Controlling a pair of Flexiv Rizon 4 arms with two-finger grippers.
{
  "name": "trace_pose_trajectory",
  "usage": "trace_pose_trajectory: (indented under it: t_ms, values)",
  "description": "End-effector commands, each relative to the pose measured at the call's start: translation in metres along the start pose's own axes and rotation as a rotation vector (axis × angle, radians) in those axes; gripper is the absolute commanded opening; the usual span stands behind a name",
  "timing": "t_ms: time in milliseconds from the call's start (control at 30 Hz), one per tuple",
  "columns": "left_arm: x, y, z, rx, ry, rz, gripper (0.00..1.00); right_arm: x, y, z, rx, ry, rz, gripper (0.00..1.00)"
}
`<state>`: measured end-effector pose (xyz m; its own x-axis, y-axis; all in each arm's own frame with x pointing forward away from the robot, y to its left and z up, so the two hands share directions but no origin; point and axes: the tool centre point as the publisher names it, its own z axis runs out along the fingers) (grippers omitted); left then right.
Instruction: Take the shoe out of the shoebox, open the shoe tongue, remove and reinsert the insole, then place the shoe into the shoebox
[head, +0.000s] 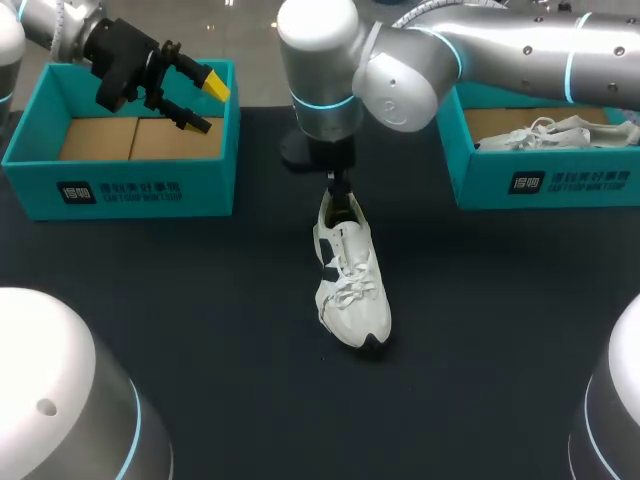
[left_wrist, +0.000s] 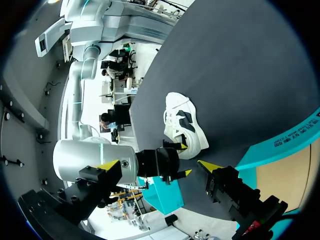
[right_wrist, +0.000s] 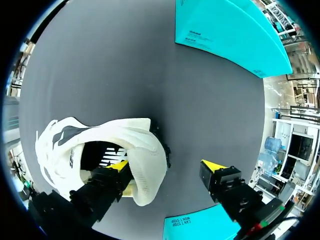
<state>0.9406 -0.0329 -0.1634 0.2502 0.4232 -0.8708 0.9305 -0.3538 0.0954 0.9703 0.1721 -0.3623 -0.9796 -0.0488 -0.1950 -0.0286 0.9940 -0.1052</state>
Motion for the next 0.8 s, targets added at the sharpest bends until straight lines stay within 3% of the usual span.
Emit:
trace_pose_trajectory:
  t_ms: [33,133,233,600,667,733,800]
  values:
    - [0.0,0.0,-0.001,0.002,0.002,0.001,1.0,-0.004,0.004,0.011,0.0,0.018,-0.02,0.79]
    - [0.0,0.0,-0.001,0.002,0.002,0.001,1.0,-0.003,0.003,0.017,0.003,0.029,-0.027,0.72]
    - [0.0,0.0,-0.001,0.002,0.002,0.001,1.0,-0.001,0.003,0.02,0.005,0.036,-0.029,0.49]
    - [0.0,0.0,-0.001,0.002,0.002,0.001,1.0,0.011,0.006,0.023,0.02,0.062,-0.03,0.36]
    - [0.0,0.0,-0.001,0.002,0.002,0.001,1.0,0.012,0.006,0.023,0.022,0.066,-0.023,0.25]
    - [0.0,0.0,-0.001,0.002,0.002,0.001,1.0,0.013,0.007,0.024,0.024,0.067,-0.016,0.04]
    - [0.0,0.0,-0.001,0.002,0.002,0.001,1.0,0.014,0.007,0.024,0.002,0.07,0.0,0.0]
